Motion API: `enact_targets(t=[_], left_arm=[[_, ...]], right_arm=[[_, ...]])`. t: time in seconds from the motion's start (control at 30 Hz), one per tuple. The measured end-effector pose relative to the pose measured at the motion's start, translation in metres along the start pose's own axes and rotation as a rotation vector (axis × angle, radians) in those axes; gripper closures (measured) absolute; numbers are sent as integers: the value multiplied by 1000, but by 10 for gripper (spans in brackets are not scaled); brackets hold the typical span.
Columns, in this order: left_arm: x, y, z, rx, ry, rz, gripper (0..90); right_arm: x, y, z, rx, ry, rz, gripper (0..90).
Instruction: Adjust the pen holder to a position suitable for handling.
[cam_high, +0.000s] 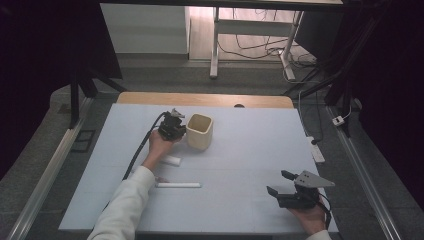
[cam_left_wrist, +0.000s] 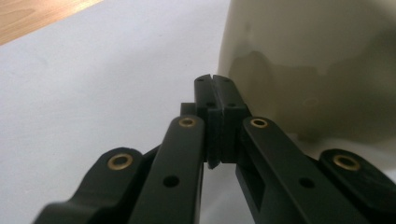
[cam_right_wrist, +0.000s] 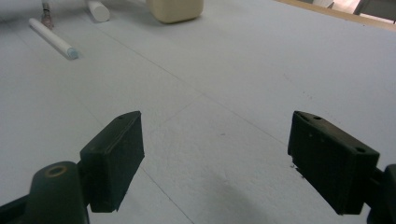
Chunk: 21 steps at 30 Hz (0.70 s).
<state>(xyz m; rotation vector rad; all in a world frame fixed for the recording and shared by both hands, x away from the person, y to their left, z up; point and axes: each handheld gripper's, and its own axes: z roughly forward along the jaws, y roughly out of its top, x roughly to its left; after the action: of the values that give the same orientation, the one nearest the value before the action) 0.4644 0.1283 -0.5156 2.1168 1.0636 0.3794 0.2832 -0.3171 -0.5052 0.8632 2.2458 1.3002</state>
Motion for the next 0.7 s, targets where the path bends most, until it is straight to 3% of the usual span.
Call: enact_targets(t=[0.33, 0.47, 0.7], left_arm=[[-6, -8, -10, 14, -25, 39, 892], [-9, -8, -11, 16, -28, 30, 892], [-24, -7, -7, 4, -67, 59, 892]], right_arm=[[1, 0, 0, 1, 0, 2, 185], [1, 0, 1, 4, 0, 1, 186], [0, 0, 2, 5, -1, 1, 186]])
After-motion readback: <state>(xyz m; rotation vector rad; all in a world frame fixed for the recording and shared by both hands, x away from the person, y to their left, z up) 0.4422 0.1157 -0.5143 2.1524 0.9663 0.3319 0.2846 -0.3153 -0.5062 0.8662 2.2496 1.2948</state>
